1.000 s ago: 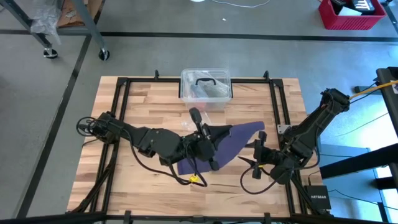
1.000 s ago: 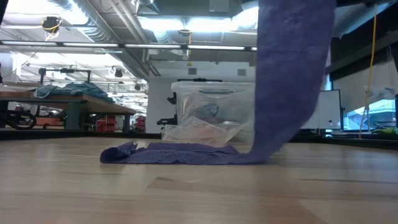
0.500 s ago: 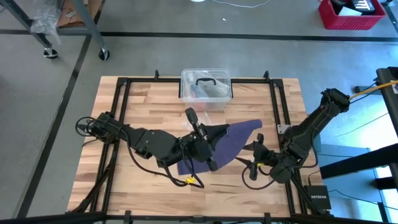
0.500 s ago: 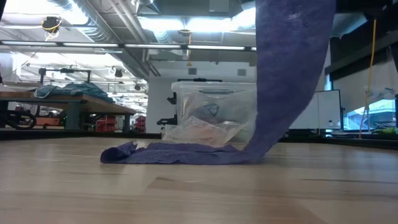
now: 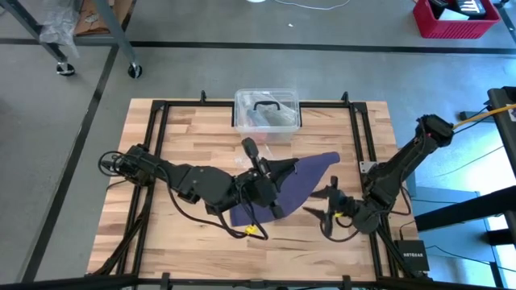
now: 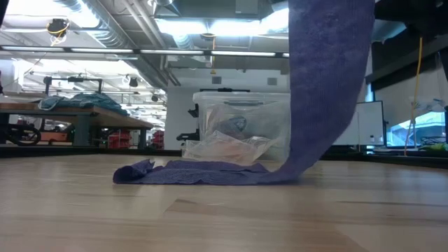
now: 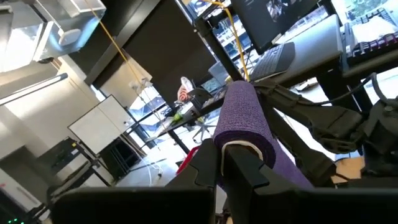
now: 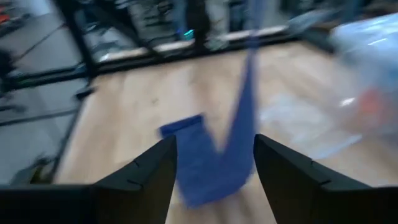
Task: Roll bandage
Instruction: Roll the blue bandage
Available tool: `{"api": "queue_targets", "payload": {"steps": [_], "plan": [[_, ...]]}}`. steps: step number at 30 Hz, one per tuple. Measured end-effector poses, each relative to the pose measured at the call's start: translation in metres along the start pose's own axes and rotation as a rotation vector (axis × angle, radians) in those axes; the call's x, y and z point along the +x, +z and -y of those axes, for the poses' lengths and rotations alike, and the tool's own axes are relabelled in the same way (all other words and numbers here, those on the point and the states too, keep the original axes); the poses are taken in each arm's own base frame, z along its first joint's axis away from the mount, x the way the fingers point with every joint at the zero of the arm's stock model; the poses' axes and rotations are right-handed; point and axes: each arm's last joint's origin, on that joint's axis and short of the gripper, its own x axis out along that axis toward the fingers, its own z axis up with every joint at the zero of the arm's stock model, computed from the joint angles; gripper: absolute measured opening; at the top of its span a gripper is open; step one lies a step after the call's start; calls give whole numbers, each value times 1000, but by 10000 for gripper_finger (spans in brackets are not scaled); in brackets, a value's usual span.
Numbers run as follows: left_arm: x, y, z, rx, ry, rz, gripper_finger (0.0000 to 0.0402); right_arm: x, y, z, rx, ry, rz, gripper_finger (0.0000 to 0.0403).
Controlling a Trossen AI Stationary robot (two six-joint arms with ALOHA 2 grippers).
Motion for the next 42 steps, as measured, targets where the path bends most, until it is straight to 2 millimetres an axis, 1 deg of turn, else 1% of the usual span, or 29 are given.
{"api": "queue_targets", "payload": {"steps": [2, 5, 8, 11, 14, 15, 16, 19, 21, 24, 26, 29, 33, 36, 38, 42], "plan": [[0, 1, 0, -13, -11, 11, 5, 9, 2, 4, -18, -60, 18, 214], [0, 1, 0, -28, -20, 19, 3, 19, 5, 5, -55, -82, 49, 211], [-1, 1, 1, -41, -21, 21, 4, 28, 9, 2, -127, -75, 80, 186], [-3, 2, 2, -43, -27, 25, 3, 31, 14, -1, -176, -65, 120, 129], [-6, 5, 4, -61, -63, 54, 2, 30, 14, -2, -221, -66, 125, 44], [-7, 6, 5, -75, -79, 70, 2, 30, 14, -2, -234, -64, 124, 23], [-9, 8, 5, -88, -99, 89, 2, 29, 14, -3, -242, -54, 122, 13], [-13, 13, 2, -133, -159, 153, 2, 26, 12, -7, -248, 12, 112, 16], [-16, 17, -4, -161, -171, 194, 2, 23, 10, -11, -253, 63, 105, 7], [-19, 24, -16, -181, -133, 253, 1, 15, 12, -20, -249, 145, 107, 8], [-18, 28, -23, -193, -95, 291, 1, 9, 17, -27, -235, 177, 122, 7], [-17, 30, -29, -160, -43, 325, 1, -2, 25, -38, -245, 226, 144, 4], [-11, 28, -35, -104, 0, 326, 1, -16, 36, -50, -248, 272, 175, 5], [-3, 23, -36, -38, 55, 268, 0, -26, 44, -58, -252, 308, 195, 3], [1, 17, -33, 14, 83, 217, 0, -33, 49, -63, -253, 328, 209, 4], [9, 4, -20, 117, 88, 157, 0, -50, 63, -74, -276, 374, 224, 3]]}}
